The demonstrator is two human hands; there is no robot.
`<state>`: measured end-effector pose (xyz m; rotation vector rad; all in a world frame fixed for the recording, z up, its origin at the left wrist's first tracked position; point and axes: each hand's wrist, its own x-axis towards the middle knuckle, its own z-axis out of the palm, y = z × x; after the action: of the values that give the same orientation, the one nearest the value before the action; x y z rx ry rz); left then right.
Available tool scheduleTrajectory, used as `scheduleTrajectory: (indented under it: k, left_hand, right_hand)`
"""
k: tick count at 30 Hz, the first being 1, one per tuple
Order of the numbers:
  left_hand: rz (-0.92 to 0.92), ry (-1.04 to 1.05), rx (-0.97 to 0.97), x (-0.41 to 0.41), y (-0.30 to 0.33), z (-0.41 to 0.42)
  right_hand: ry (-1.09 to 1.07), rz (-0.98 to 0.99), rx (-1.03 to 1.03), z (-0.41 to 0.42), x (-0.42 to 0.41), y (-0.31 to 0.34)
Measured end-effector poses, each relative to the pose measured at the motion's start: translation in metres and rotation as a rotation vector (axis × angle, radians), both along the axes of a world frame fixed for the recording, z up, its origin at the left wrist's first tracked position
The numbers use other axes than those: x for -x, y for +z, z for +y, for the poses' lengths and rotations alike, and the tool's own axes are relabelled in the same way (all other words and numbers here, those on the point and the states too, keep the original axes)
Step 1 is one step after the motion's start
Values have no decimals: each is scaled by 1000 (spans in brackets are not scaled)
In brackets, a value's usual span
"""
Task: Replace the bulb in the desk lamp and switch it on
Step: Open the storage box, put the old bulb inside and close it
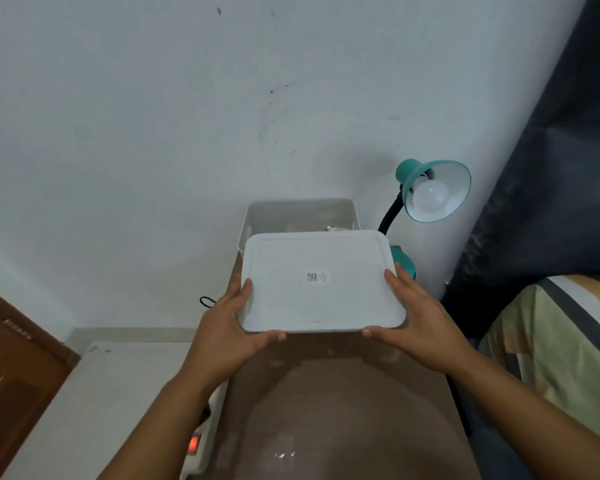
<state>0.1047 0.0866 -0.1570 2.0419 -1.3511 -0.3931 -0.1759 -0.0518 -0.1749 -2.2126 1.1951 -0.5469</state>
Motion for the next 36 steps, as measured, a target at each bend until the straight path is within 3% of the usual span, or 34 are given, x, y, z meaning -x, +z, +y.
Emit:
scheduleTrajectory:
  k: [5,15,36]
  left_hand:
    - [25,-13,8,-28,15,-53]
    - [35,-32,-49,-69,19,-123]
    - [62,-34,-91,-96,9,-143]
  right_hand:
    - [2,-94,-60,-51,-28,13]
    - [-52,-42,-98,-127,-71,15]
    - [-29,-10,-144,-147,-89,6]
